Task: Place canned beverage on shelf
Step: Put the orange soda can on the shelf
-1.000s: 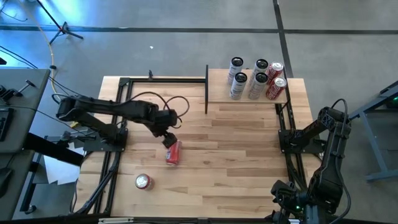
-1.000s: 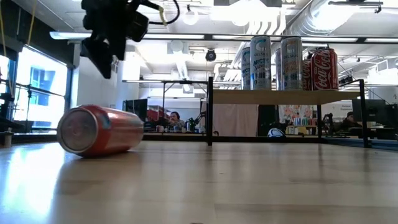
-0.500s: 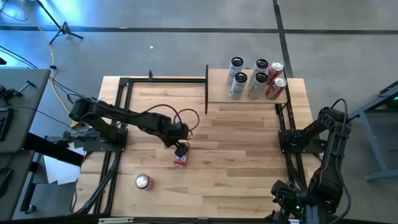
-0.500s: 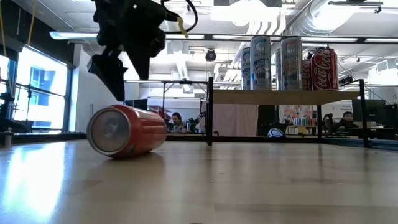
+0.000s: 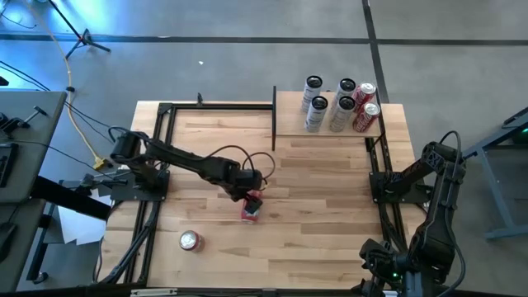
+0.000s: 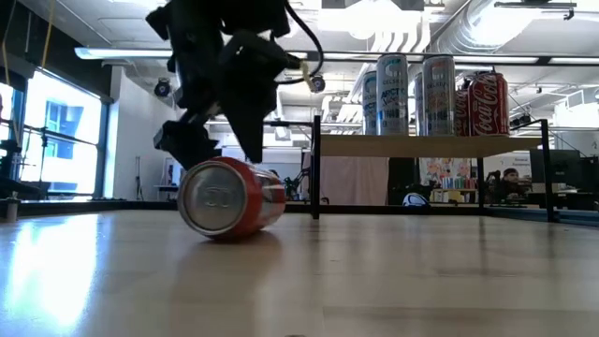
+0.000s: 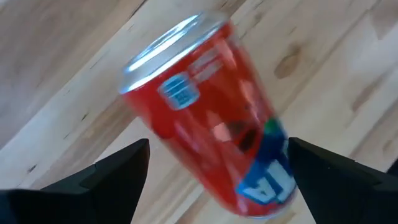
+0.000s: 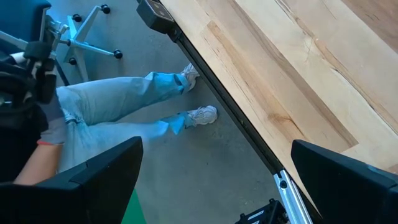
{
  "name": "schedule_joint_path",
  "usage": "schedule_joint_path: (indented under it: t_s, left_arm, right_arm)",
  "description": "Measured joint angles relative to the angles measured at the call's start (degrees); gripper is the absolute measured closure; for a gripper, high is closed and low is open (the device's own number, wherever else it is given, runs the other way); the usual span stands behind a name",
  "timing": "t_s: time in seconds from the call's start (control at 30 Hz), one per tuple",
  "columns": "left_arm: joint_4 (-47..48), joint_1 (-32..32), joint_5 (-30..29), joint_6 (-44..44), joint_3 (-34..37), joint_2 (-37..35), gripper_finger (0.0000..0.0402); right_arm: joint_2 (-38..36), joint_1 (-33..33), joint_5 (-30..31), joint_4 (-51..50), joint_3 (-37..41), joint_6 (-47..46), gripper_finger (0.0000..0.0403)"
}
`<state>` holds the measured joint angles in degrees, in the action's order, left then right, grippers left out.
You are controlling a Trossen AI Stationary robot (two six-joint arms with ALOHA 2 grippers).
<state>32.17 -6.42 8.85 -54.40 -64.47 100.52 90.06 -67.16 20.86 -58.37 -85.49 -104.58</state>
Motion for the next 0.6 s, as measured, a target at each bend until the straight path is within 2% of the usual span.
schedule_joint_path:
  t_s: [0.27,0.6]
  left_arm:
    - [-0.51,-0.02,-0.26,0.46,0.04,4.11,0.0046]
    - [0.57,-0.05,2.87,0.26,0.02,4.62,0.0046]
  right_arm:
    - [0.0,0.0,0.01,0.0,0.02,0.01,0.0004]
    - [0.0,0.0,-0.01,0.0,0.02,0.0,0.0004]
